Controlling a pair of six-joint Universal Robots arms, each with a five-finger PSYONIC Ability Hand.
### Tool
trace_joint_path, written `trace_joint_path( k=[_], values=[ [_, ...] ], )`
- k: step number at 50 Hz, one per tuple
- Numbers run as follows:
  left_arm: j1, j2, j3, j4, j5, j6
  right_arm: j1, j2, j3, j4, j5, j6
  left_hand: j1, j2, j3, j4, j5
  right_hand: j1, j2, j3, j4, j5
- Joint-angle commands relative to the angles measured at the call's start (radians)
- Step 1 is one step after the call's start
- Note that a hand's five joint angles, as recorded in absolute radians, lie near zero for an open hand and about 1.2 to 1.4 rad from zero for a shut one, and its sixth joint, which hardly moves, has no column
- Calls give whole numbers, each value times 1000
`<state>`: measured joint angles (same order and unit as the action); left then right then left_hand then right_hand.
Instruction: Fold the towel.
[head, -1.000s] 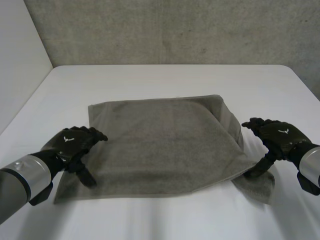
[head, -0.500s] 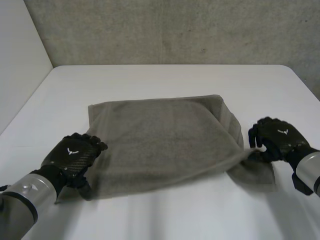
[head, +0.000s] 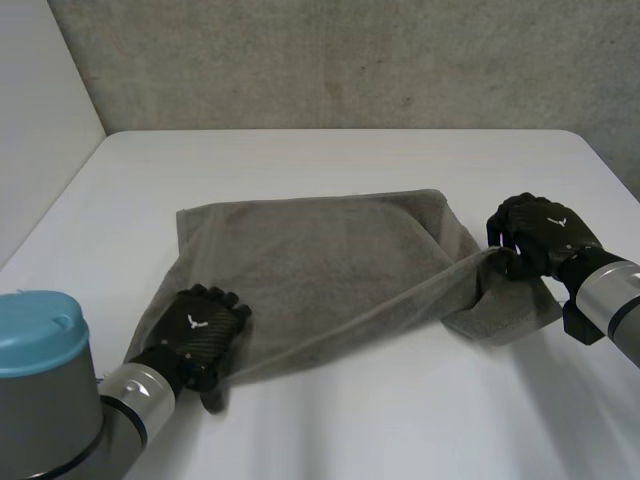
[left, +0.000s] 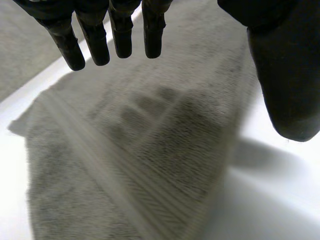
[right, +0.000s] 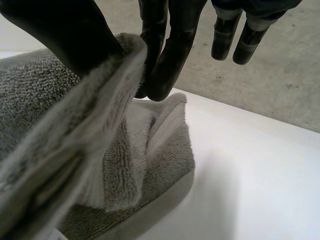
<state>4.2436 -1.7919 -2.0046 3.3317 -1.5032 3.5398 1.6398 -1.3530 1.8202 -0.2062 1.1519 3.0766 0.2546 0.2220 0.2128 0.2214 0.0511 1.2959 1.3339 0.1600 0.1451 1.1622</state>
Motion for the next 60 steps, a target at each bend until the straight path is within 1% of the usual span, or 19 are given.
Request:
trace_joint_path(
  k=[1,7,18,20,23,25,26,28,30,33,38,40,42,43,45,46,48,58,60],
  values=[
    [-39,-34,3,0,1,-1,2,54,-58,-10,32,48,-97,-64,-38,-47,-51,100,62,15,29,60],
    [-39,-35,9,0,-14,-1,2,75,-84,-10,37,59,-97,-64,-38,-47,-51,100,62,15,29,60],
    [-36,-78,30,60,-97,-1,-8,86,-96,-7,37,65,-35,-3,-38,-47,-6,100,62,15,29,60],
    [-30,-102,38,74,-118,-1,-12,86,-94,-5,37,65,160,193,-38,-47,189,100,62,15,29,60],
    [-28,-113,44,74,-124,-1,-14,86,-94,-4,37,65,252,285,-38,-47,281,100,62,15,29,60],
    [-25,-130,50,74,-124,-1,-15,86,-93,-1,35,65,638,670,-38,-47,667,100,62,15,29,60],
    [-25,-130,50,74,-124,-1,-15,86,-93,-1,35,65,640,673,-38,-47,669,100,62,15,29,60],
    [-15,-135,53,72,-120,1,-15,86,-93,2,31,62,1043,1076,-38,-47,1072,100,62,15,29,60],
    [-8,-133,55,66,-118,1,-15,84,-93,7,23,57,1141,1173,-38,-47,1170,100,62,15,29,60],
    [4,-118,56,62,-117,1,-14,75,-93,36,8,41,1142,1174,-38,-47,1171,100,62,15,29,60],
    [33,-27,55,20,-109,4,-17,54,-104,179,-78,-108,1142,1174,-38,-47,1171,100,62,15,29,60],
    [50,26,58,-29,-86,4,-40,49,-107,304,-135,-264,1142,1174,-38,-47,1171,100,62,15,29,60],
    [59,57,63,-56,-75,5,-55,52,-107,371,-153,-354,1142,1174,-38,-47,1171,100,62,15,29,60],
    [59,57,63,-57,-75,5,-55,52,-107,372,-153,-355,1142,1174,-38,-47,1171,100,62,15,29,60],
    [84,107,81,-130,-54,10,-81,60,-111,502,-150,-519,1142,1174,-38,-47,1171,100,62,15,29,60],
    [84,108,81,-130,-54,10,-81,60,-111,502,-150,-519,1142,1174,-38,-47,1171,100,62,15,29,60],
    [116,132,104,-213,-32,14,-94,66,-114,617,-161,-631,1142,1174,-38,-47,1171,100,62,15,29,60],
    [240,105,147,-379,93,65,-110,129,-171,754,-149,-782,1142,1174,-38,-47,1171,100,62,15,29,60],
    [260,21,194,-376,116,99,-101,167,-235,771,-121,-814,1142,1174,-38,-47,1171,100,62,15,29,60]
  ],
)
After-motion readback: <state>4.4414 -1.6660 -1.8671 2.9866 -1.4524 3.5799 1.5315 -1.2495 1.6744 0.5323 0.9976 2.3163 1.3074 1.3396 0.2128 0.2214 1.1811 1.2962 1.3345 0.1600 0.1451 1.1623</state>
